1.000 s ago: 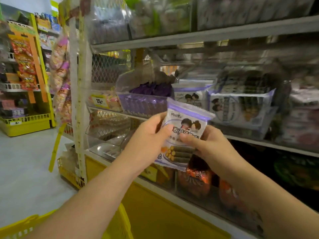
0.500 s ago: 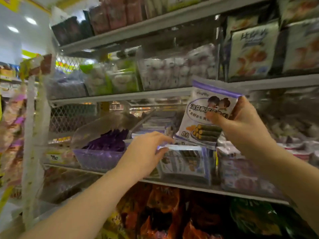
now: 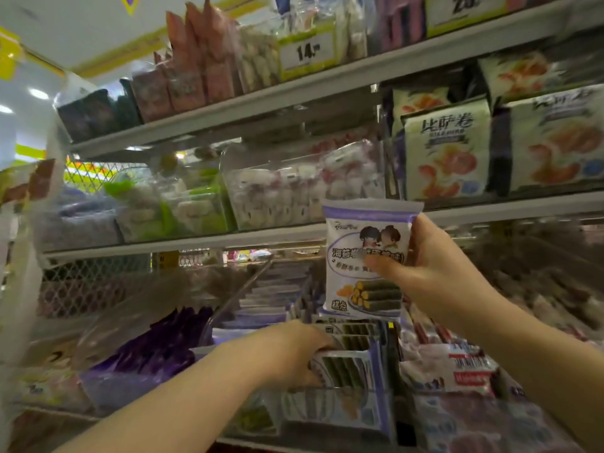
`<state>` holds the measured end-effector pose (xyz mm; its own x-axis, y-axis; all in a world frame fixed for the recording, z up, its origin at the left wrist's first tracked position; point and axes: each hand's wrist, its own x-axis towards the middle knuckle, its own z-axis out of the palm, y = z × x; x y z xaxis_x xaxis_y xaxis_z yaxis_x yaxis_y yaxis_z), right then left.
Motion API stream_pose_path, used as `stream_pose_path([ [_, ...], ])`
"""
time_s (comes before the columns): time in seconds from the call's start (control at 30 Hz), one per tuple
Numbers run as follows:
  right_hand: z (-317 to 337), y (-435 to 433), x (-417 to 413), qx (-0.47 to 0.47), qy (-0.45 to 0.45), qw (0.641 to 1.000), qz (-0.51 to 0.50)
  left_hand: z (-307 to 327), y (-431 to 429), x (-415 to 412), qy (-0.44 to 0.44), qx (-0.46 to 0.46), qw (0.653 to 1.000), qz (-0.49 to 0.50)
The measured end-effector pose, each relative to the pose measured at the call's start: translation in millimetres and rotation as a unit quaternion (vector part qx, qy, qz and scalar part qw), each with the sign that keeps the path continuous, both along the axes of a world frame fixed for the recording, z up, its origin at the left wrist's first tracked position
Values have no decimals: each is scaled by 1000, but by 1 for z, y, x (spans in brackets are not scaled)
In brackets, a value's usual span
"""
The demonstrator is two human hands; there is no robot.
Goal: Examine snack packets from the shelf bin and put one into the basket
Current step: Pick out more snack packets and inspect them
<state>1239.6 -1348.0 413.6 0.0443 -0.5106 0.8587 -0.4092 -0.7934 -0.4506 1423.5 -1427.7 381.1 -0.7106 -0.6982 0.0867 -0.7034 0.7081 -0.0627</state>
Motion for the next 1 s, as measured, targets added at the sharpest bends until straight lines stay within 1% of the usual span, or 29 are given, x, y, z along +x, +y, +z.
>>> stream_pose_path([
  [0.17,6,-5,-2,4,8,1000,9,13,-7,-14,-80,25,996,3],
  [0.27,8,-7,-5,0,18,1000,9,15,-10,-16,-86,36,996,6],
  [0.43,13,-8,-9,-4,24,1000,13,16,-11,-13,-70,41,997,-10],
  [0.63,18,1,-11,-35,53,998,-15,16,-8,-16,-107,54,993,-18],
  [0.7,18,4,-11,-53,62,996,-30,15,-10,-15,-105,43,993,-21],
  [0.77,17,6,-12,-58,65,996,-34,13,-11,-13,-80,39,996,-30],
  [0.87,18,6,-14,-53,66,996,-34,8,-14,-7,-34,-1,998,-51],
  [0.93,17,4,-13,-50,67,996,-31,4,-16,-5,-22,-20,998,-61],
  [1.0,16,1,-10,-44,72,996,-31,3,-18,-7,-30,-1,999,-42],
])
